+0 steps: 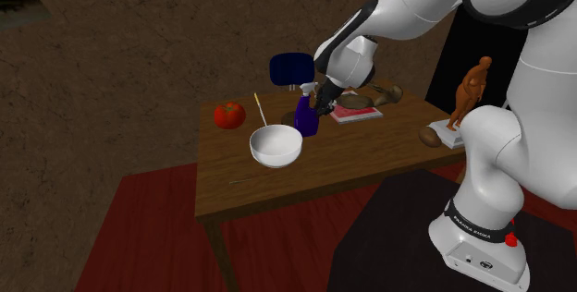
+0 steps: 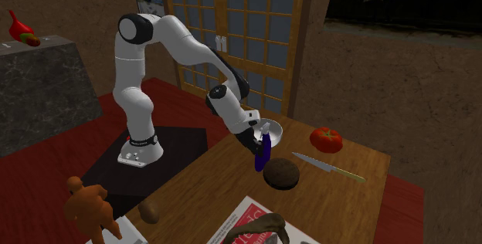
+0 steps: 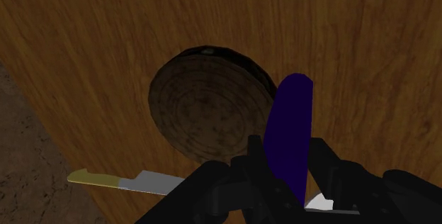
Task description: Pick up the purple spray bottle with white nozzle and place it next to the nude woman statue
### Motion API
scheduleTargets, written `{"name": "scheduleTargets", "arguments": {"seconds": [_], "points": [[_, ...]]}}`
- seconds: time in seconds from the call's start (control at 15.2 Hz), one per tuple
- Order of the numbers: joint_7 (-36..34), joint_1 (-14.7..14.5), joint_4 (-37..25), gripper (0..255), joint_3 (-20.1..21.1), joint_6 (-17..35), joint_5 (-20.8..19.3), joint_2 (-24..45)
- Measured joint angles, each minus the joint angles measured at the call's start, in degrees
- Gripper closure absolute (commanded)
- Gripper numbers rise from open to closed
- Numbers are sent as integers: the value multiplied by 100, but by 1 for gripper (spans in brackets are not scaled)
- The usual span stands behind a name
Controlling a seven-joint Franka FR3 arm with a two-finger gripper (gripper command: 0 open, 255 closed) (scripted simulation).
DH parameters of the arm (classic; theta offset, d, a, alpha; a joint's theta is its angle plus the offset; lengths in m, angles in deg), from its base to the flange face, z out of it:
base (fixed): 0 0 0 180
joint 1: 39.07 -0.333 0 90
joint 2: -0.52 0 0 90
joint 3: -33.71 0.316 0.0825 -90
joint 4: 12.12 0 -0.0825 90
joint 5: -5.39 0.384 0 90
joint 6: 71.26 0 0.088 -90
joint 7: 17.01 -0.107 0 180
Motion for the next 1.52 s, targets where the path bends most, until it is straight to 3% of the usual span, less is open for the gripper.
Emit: {"name": "scheduleTargets", "arguments": {"seconds": [0.2,0.4,0.66,0.79,0.86,0.92,1.12,1.52], "points": [[0,0,1,255,-2,2,-1,-2],[-338,-242,31,255,-266,13,-435,-193],[-1146,-849,146,255,-923,115,-1520,-708],[-1787,-1157,216,255,-1270,214,-2383,-1104],[-2313,-1245,281,255,-1391,301,-3045,-1461],[-2717,-1080,293,255,-1259,298,-3623,-1647],[-3439,-476,250,255,-712,144,-4575,-1988],[-4192,270,79,255,-1,-282,-5538,-2417]]}}
